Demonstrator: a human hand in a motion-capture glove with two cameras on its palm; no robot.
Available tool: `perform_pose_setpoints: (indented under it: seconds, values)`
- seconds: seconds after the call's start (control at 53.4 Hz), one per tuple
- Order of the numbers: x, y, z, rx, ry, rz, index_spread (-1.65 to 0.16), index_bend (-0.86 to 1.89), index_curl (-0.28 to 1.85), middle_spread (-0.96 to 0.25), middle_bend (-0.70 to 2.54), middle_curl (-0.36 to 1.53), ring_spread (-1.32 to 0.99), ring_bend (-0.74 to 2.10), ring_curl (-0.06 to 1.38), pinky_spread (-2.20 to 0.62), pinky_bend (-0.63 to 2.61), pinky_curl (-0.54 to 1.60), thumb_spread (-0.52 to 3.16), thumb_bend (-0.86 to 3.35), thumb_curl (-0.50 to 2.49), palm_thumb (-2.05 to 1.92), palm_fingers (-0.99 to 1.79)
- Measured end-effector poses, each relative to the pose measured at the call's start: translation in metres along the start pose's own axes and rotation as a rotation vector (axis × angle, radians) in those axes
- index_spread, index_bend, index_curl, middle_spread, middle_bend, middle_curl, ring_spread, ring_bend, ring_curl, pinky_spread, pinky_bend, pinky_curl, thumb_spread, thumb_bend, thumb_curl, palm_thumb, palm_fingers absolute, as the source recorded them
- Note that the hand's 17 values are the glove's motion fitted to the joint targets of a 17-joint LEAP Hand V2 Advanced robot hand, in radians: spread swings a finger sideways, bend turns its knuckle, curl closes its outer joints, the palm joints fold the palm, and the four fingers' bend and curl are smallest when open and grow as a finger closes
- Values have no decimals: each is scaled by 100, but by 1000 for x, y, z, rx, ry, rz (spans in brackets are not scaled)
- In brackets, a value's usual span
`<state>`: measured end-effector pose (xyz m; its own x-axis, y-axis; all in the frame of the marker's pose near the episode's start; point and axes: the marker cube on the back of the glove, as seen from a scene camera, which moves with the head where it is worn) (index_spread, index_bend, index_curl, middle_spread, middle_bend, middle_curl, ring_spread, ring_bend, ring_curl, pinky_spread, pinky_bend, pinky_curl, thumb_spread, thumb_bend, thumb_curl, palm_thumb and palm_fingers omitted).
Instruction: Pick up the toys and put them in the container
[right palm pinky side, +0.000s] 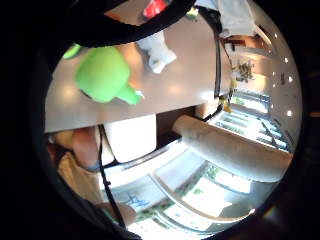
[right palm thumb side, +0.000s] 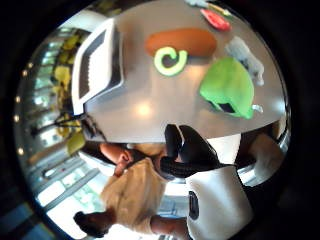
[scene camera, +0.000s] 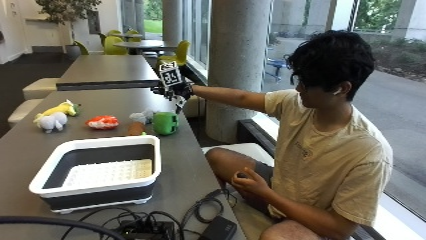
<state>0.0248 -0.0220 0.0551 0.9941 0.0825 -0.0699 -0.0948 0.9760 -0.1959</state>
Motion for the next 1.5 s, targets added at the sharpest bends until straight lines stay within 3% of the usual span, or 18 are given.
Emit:
perform_pose_setpoints:
  seconds: [0.243, 0.374, 0.506, 0.618, 0.711, 0.824, 0.861, 1.067, 1.273, 1.498]
  values:
    - [46, -25, 74, -104, 86, 52, -24, -6, 1, 4, 5, 13, -1, 18, 27, 1, 117, 41, 125, 0, 29, 25, -56]
    - [36, -43, 102, -74, -11, -83, -24, -7, 0, 4, 4, 12, 0, 20, 29, 2, 127, 42, 123, 0, 30, 29, -53]
    - [16, -52, 114, -90, -118, -80, -27, -6, -2, 3, 13, 13, -1, 44, 36, -2, 137, 44, 124, 5, 34, 43, -22]
    - [23, -58, 122, -92, -153, -133, -29, -1, -1, 3, 16, 16, 0, 54, 40, -4, 143, 44, 128, 9, 36, 53, -18]
    - [11, -62, 124, 49, -234, -201, -30, 4, 1, 3, 18, 19, 1, 63, 42, -4, 144, 43, 130, 12, 39, 60, -13]
    - [11, -58, 125, 235, -207, -50, -32, 18, 6, -1, 25, 23, -6, 78, 46, -14, 137, 40, 138, 17, 43, 67, 20]
    - [9, -59, 124, 274, -225, -67, -32, 22, 7, -6, 30, 25, -13, 82, 44, -20, 133, 36, 138, 19, 46, 71, 44]
    - [1, -58, 109, 264, -241, -69, -34, 32, 15, -22, 42, 34, -31, 90, 52, -31, 123, 37, 112, 20, 60, 83, 67]
    - [-7, -50, 74, 264, -179, -62, -36, 35, 20, -33, 47, 41, -41, 92, 56, -34, 120, 38, 91, 17, 72, 85, 71]
    - [-11, -28, -21, 365, -240, -15, -38, 36, 24, -40, 47, 48, -45, 93, 59, -35, 121, 40, 76, 15, 81, 86, 69]
